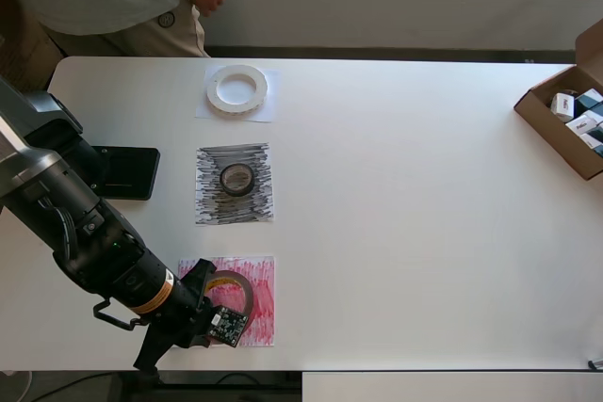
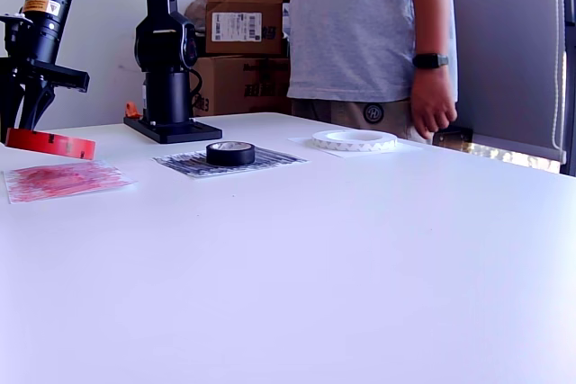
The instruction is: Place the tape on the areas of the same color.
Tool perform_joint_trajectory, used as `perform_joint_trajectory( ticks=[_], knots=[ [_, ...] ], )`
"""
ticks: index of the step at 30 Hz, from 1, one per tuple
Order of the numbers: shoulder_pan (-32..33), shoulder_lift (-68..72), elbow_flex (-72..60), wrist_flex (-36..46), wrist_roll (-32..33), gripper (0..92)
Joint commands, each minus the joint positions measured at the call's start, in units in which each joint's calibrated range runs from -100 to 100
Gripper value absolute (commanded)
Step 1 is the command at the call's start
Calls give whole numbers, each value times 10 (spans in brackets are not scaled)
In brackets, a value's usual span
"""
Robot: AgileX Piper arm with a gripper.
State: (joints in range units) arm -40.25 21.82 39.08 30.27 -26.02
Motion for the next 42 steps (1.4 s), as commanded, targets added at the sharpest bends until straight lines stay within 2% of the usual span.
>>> perform_joint_trajectory(
  ticks=[1, 15, 18, 25, 28, 30, 42],
  knots=[
    [2, 3, 5, -2, 1, 0],
    [3, 26, 4, -5, 0, 6],
    [8, 27, 4, -5, 0, 74],
    [10, 27, 4, -6, 0, 336],
    [10, 27, 4, -6, 0, 414],
    [10, 27, 4, -6, 0, 437],
    [10, 15, -8, -1, 0, 436]
  ],
)
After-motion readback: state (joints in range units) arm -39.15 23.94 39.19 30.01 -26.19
